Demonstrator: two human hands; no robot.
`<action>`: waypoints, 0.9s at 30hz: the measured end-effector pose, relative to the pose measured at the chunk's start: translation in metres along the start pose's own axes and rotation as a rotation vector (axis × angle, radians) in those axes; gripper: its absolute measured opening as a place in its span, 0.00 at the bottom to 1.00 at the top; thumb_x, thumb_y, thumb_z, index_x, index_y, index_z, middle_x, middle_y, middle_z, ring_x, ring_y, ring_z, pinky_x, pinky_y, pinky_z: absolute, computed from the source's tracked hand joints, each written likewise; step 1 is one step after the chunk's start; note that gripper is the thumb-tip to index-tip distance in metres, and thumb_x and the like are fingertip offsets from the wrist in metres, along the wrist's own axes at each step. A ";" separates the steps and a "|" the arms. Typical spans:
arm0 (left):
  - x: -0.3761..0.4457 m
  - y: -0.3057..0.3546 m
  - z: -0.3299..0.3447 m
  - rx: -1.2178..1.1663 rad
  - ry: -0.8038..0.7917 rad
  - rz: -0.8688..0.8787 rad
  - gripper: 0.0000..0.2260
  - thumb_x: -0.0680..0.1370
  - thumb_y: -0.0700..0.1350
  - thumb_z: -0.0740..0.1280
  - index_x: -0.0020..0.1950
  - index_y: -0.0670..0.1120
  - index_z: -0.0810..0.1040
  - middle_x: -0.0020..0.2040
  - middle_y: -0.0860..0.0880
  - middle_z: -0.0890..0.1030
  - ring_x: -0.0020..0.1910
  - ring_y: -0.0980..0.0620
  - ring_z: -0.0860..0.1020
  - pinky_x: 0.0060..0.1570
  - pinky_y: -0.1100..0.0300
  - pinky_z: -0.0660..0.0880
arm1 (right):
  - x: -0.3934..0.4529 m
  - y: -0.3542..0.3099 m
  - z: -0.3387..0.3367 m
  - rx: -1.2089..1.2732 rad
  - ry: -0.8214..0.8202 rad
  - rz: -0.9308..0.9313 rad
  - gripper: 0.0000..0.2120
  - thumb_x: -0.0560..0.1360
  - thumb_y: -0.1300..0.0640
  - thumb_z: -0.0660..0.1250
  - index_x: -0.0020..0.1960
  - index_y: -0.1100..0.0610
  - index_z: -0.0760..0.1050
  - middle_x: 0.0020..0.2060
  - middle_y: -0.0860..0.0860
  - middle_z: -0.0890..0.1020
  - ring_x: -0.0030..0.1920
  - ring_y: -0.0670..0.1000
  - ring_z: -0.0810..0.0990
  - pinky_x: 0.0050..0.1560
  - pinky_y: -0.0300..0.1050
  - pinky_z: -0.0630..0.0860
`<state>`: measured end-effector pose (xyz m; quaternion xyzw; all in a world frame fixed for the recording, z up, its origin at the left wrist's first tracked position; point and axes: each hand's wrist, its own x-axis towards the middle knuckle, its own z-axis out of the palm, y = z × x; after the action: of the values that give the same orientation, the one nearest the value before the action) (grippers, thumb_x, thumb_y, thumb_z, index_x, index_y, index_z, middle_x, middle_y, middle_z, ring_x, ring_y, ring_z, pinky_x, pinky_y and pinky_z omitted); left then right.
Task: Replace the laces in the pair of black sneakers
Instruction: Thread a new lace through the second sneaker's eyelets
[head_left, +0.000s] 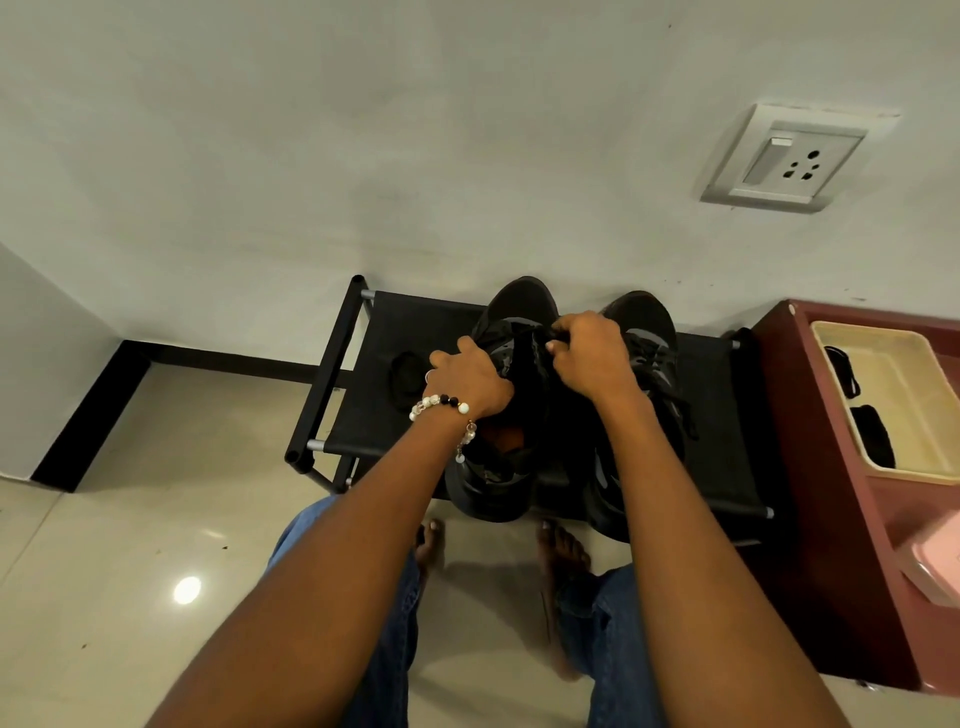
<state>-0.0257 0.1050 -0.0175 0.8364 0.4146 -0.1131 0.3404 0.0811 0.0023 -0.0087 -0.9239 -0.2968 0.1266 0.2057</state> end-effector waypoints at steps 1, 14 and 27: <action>0.000 0.000 0.000 0.001 -0.001 -0.001 0.32 0.75 0.53 0.69 0.73 0.43 0.58 0.68 0.35 0.62 0.64 0.32 0.69 0.57 0.47 0.72 | -0.001 0.000 -0.001 0.012 -0.001 0.019 0.09 0.78 0.59 0.66 0.52 0.64 0.80 0.47 0.61 0.82 0.50 0.61 0.80 0.52 0.51 0.77; -0.001 0.005 0.002 0.005 0.006 -0.017 0.29 0.76 0.49 0.67 0.72 0.41 0.59 0.70 0.36 0.61 0.64 0.32 0.69 0.55 0.48 0.72 | -0.013 0.004 -0.012 0.762 -0.082 0.403 0.10 0.79 0.62 0.63 0.53 0.67 0.79 0.47 0.58 0.83 0.36 0.47 0.75 0.24 0.33 0.68; 0.000 -0.002 -0.023 -0.145 -0.092 0.086 0.47 0.62 0.58 0.80 0.74 0.48 0.60 0.68 0.41 0.70 0.63 0.39 0.73 0.62 0.44 0.74 | -0.013 -0.001 -0.037 -0.046 0.026 0.115 0.20 0.77 0.71 0.59 0.68 0.65 0.71 0.67 0.65 0.69 0.66 0.64 0.69 0.65 0.53 0.68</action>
<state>-0.0294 0.1209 -0.0014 0.8203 0.3695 -0.1063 0.4233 0.0837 -0.0157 0.0263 -0.9455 -0.2433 0.1195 0.1804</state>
